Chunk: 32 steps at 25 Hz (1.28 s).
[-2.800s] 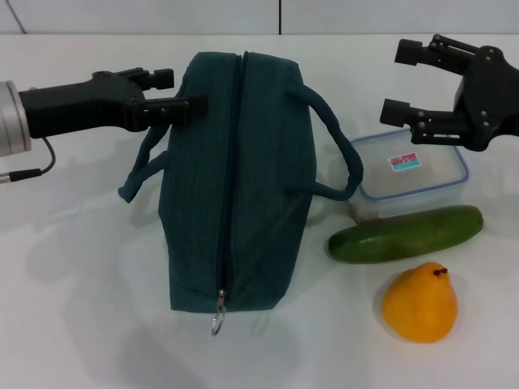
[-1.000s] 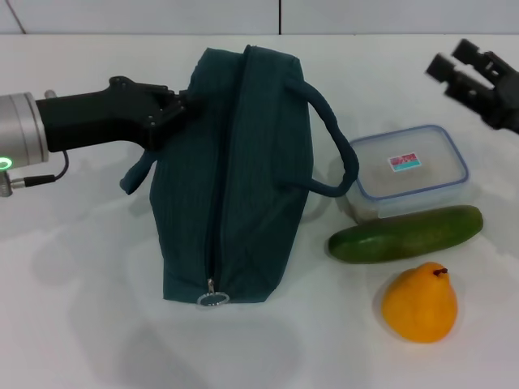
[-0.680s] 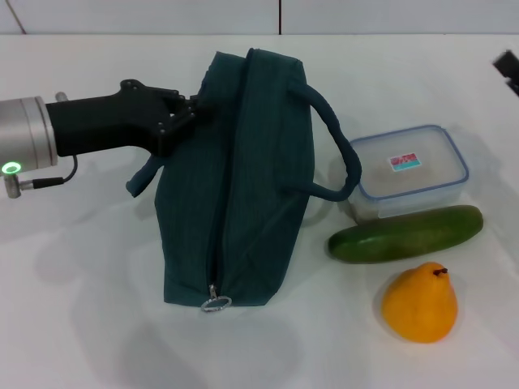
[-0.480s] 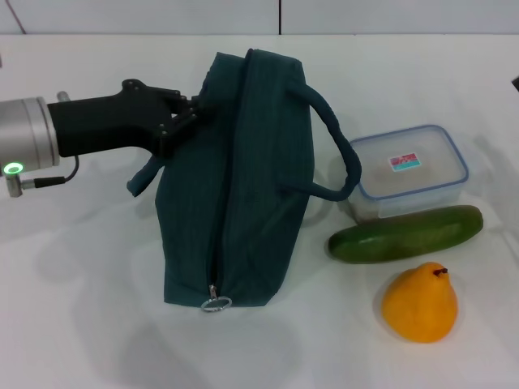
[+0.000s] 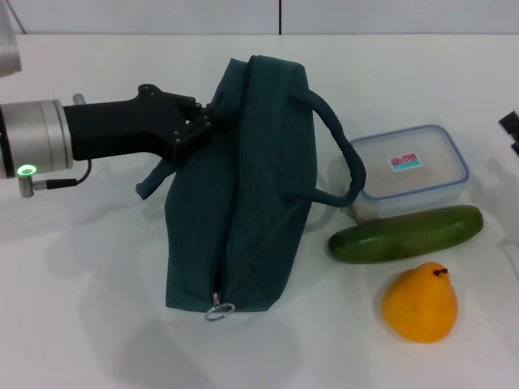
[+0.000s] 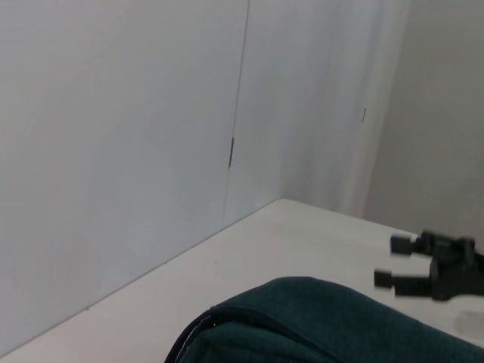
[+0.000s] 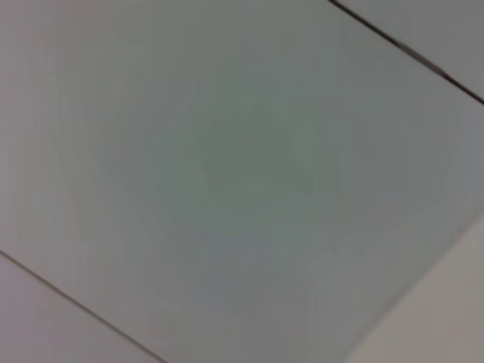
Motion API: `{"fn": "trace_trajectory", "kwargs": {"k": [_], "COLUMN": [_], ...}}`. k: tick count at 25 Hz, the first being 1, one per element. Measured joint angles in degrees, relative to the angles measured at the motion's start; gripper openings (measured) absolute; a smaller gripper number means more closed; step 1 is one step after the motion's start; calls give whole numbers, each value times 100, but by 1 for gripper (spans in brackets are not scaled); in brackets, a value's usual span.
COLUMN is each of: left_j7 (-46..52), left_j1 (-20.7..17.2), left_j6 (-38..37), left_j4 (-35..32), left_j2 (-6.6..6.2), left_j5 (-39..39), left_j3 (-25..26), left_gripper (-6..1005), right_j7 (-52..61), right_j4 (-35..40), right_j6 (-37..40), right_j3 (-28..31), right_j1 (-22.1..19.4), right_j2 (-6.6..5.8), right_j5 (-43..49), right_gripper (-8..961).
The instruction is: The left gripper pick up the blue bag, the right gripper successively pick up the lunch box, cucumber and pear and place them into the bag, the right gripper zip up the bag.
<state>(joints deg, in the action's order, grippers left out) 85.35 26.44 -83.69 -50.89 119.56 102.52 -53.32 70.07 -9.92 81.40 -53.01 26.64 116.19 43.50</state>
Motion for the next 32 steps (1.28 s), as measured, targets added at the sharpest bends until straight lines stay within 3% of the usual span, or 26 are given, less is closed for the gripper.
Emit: {"fn": "trace_trajectory", "kwargs": {"k": [3,7,9,13,32], "left_j7": [3,-1,-14,-57,-115], "left_j1": [14,17,59,103,136], "left_j6": [2,3,2,2,0], "left_j4": [4,82,182,294,361], "left_j2": [10,15,15,15,11], "left_j5": [-19,-30,-30,-29,-28], "left_j3": [-3,-3,-12,-63,-136], "left_gripper": [47,47,47,48,49], "right_j7": [3,2,-45,-66,204], "right_j4": [-77,-137,-227,-256,-330], "right_j6": [-277,-554,-746,-800,-736], "right_j3": [296,1204,1934,2417,2547], "right_j1": [32,111,192,232,443], "right_j2": [0,0,1,0,0], "right_j5": [336,1303,2118,2646,2993], "right_gripper": [756,753,751,748,732]}}
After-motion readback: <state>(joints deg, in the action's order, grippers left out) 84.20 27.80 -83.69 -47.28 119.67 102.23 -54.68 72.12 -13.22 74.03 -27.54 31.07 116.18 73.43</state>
